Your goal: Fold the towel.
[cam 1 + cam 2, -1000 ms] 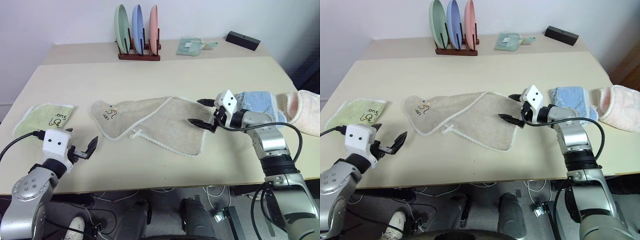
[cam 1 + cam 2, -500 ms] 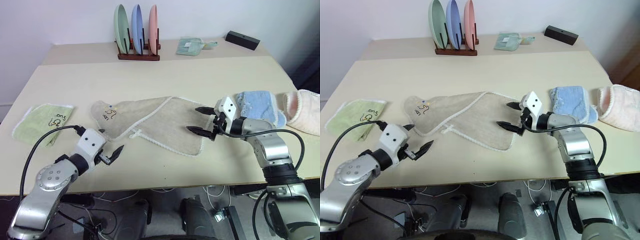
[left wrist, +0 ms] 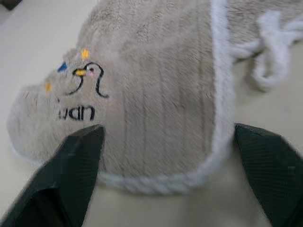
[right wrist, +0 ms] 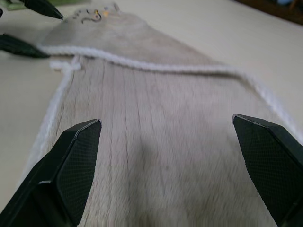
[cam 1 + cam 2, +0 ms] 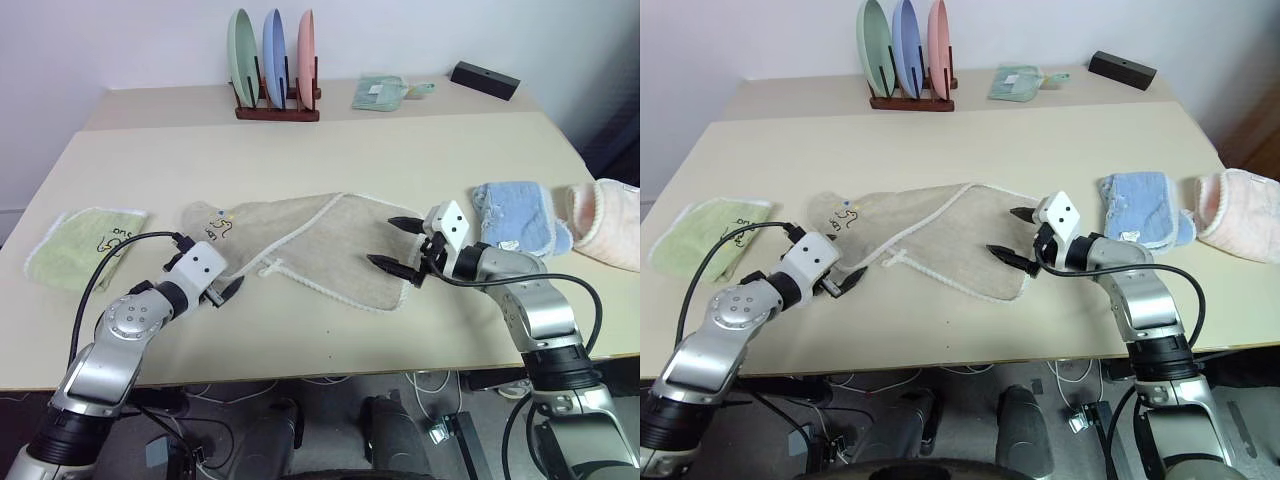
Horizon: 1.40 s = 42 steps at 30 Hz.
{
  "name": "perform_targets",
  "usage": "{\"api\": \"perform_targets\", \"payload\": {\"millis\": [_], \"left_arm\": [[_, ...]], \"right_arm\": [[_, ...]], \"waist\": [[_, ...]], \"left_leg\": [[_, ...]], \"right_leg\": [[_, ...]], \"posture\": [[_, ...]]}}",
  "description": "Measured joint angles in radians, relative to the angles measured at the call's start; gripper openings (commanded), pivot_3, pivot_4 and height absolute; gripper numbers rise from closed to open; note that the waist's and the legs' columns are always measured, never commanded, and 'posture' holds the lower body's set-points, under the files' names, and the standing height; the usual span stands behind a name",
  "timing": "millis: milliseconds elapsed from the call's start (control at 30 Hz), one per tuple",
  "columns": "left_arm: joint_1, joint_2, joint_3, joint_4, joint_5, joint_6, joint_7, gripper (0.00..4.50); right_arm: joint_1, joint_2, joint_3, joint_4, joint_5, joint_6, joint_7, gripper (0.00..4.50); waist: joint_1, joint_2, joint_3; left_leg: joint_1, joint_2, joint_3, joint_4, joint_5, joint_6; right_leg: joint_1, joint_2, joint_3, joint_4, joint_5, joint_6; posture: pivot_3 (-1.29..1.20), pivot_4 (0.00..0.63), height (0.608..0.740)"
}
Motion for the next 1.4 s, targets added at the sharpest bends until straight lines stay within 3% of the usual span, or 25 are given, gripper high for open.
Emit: {"api": "perform_targets", "payload": {"millis": [167, 400, 600, 867, 967, 1033, 1200, 1400], "left_arm": [[-0.007, -0.002, -0.007, 0.044, 0.015, -0.033, -0.006, 0.10], [0.047, -0.001, 0.061, 0.041, 0.027, -0.039, 0.015, 0.02], [0.192, -0.001, 0.208, -0.047, -0.009, -0.046, 0.015, 0.02], [0.250, -0.006, 0.252, -0.081, -0.010, -0.055, 0.013, 0.02], [0.261, -0.012, 0.254, -0.102, -0.009, -0.053, 0.013, 0.00], [0.263, -0.012, 0.255, -0.113, -0.009, -0.045, 0.013, 0.00], [0.273, -0.012, 0.259, -0.113, -0.009, -0.037, 0.012, 0.00], [0.248, -0.014, 0.274, -0.107, -0.032, -0.033, 0.001, 0.00]], "right_arm": [[0.002, -0.010, -0.006, -0.039, 0.006, 0.025, -0.029, 4.50], [-0.112, -0.045, 0.016, 0.092, -0.096, -0.028, -0.063, 4.50], [-0.341, -0.041, 0.077, 0.508, -0.232, -0.162, -0.083, 4.50], [-0.512, 0.033, 0.106, 0.893, -0.287, -0.293, -0.018, 4.50], [-0.568, 0.060, 0.107, 1.003, -0.297, -0.329, -0.012, 3.67], [-0.590, 0.065, 0.106, 1.043, -0.303, -0.349, -0.009, 2.82], [-0.611, 0.068, 0.098, 1.075, -0.306, -0.383, -0.003, 0.19], [-0.611, 0.045, 0.088, 1.074, -0.318, -0.429, -0.025, 0.08]], "waist": [[-0.003, 0.000, 0.000], [-0.008, 0.000, 0.000], [-0.006, 0.000, 0.001], [-0.009, 0.000, 0.001], [-0.010, 0.001, 0.001], [-0.010, 0.001, 0.001], [-0.010, 0.001, 0.001], [-0.008, 0.001, 0.001]], "left_leg": [[0.000, 0.006, 0.001, 0.000, -0.001, -0.001], [0.000, 0.008, 0.003, -0.001, -0.001, -0.002], [0.000, 0.008, 0.006, -0.001, -0.001, -0.002], [0.000, 0.008, 0.008, -0.001, -0.001, -0.002], [0.000, 0.008, 0.008, -0.001, -0.001, -0.002], [0.000, 0.008, 0.008, -0.001, -0.001, -0.002], [0.000, 0.008, 0.007, -0.001, -0.001, -0.002], [0.000, 0.008, 0.007, -0.001, -0.001, -0.002]], "right_leg": [[-0.001, 0.006, 0.001, 0.000, 0.001, -0.002], [-0.003, 0.009, 0.002, -0.001, 0.002, -0.004], [-0.004, 0.008, 0.003, -0.001, 0.003, -0.005], [-0.004, 0.009, 0.004, -0.001, 0.003, -0.005], [-0.004, 0.009, 0.004, -0.001, 0.003, -0.005], [-0.004, 0.009, 0.004, -0.001, 0.003, -0.005], [-0.004, 0.009, 0.004, -0.001, 0.003, -0.005], [-0.004, 0.009, 0.004, -0.001, 0.003, -0.005]], "posture": [[0.00, 0.150, 0.740], [0.00, 0.150, 0.740], [0.00, 0.150, 0.740], [0.00, 0.150, 0.740], [0.00, 0.150, 0.740], [0.00, 0.150, 0.740], [0.00, 0.150, 0.740], [0.00, 0.150, 0.740]]}}
